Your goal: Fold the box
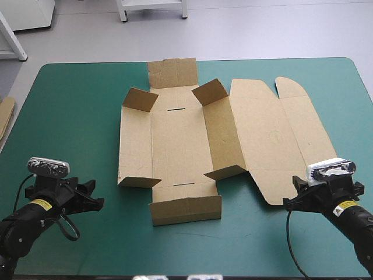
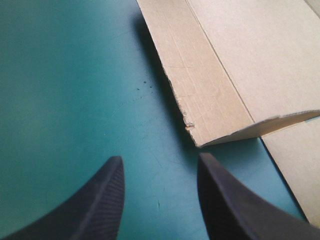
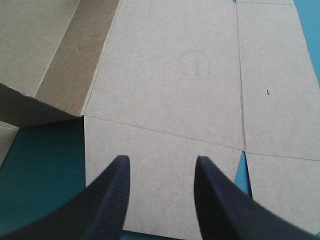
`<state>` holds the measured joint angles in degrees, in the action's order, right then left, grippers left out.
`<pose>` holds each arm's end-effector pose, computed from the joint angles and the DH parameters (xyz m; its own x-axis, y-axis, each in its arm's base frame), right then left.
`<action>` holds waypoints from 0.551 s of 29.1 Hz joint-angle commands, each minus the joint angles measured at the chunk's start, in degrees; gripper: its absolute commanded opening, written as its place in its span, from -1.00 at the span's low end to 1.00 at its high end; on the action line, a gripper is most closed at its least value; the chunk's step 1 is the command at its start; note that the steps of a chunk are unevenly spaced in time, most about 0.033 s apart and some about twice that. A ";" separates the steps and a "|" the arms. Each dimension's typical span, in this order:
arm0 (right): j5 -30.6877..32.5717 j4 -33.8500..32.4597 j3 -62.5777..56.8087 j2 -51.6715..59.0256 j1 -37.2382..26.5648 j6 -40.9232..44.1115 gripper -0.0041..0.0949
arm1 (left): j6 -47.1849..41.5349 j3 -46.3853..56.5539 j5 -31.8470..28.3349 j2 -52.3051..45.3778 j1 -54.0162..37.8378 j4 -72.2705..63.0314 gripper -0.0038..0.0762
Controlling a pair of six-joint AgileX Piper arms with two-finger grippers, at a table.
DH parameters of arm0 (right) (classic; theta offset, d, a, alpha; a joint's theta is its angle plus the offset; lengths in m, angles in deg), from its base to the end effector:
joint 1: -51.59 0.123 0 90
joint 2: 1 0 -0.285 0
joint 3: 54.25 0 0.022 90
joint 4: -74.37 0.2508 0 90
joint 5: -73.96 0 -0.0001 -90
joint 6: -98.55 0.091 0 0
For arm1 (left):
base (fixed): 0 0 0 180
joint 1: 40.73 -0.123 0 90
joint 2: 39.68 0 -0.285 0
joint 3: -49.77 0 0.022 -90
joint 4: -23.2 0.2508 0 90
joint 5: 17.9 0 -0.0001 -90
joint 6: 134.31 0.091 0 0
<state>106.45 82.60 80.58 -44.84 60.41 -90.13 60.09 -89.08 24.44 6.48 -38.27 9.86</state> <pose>0.1198 0.0257 0.2996 -0.5056 -0.1088 -0.8559 -0.2332 0.9723 0.0141 0.1213 -0.0194 0.3058 -0.6124 0.1032 -0.7838 0.2115 0.9767 -0.0367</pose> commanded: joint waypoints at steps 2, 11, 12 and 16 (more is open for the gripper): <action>-3.44 -0.03 1.95 -0.17 0.07 -0.32 -0.13 | -0.04 -1.70 -3.40 0.04 0.02 -1.15 -0.07; -3.30 -0.03 1.95 -0.17 0.07 -0.32 -0.13 | -0.04 -1.70 -3.40 0.04 0.02 -1.57 -0.07; -3.18 -0.03 1.95 -0.17 0.07 -0.32 -0.13 | -0.16 -1.70 -3.40 0.04 0.02 -2.35 -0.07; -2.64 -0.03 1.95 -0.17 0.07 -0.09 -0.13 | -0.94 -1.70 -3.50 0.54 0.02 -4.37 -0.04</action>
<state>106.86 82.55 80.58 -44.84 60.41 -90.13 60.04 -89.08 24.38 6.48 -38.27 8.03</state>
